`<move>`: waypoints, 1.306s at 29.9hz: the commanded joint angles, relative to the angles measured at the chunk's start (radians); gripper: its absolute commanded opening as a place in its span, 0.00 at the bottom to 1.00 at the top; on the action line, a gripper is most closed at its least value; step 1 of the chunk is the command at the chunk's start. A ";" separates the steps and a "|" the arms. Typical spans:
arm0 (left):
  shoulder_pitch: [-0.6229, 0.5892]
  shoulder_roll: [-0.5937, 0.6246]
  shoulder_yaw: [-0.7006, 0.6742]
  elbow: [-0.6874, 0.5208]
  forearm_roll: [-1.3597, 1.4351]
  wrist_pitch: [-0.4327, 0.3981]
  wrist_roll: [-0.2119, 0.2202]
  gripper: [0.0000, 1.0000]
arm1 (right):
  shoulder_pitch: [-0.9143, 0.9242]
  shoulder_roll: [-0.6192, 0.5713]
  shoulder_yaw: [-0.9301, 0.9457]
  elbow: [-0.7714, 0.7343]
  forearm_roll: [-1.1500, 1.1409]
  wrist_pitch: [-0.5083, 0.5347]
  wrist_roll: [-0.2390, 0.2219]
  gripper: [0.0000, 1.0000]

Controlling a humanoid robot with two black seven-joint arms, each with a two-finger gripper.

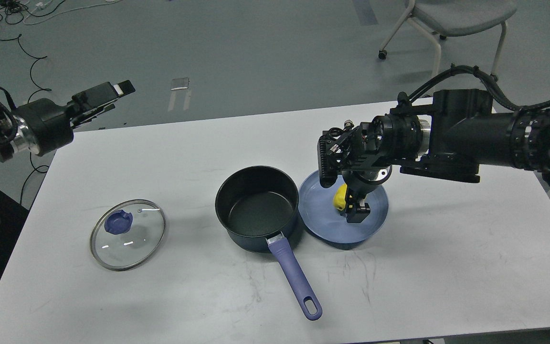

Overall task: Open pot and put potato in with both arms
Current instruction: 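Close the right gripper around the yellow potato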

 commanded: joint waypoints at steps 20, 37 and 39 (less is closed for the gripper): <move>-0.001 0.000 -0.001 0.000 0.002 -0.002 0.000 0.98 | -0.026 -0.006 -0.010 -0.011 0.034 0.005 0.000 0.99; -0.001 -0.005 -0.001 0.000 -0.001 -0.002 0.000 0.98 | -0.034 -0.011 -0.021 -0.020 0.034 0.008 0.000 0.43; -0.003 -0.005 -0.001 0.000 -0.001 -0.002 0.000 0.98 | -0.034 -0.012 -0.021 -0.020 0.034 0.009 0.000 0.40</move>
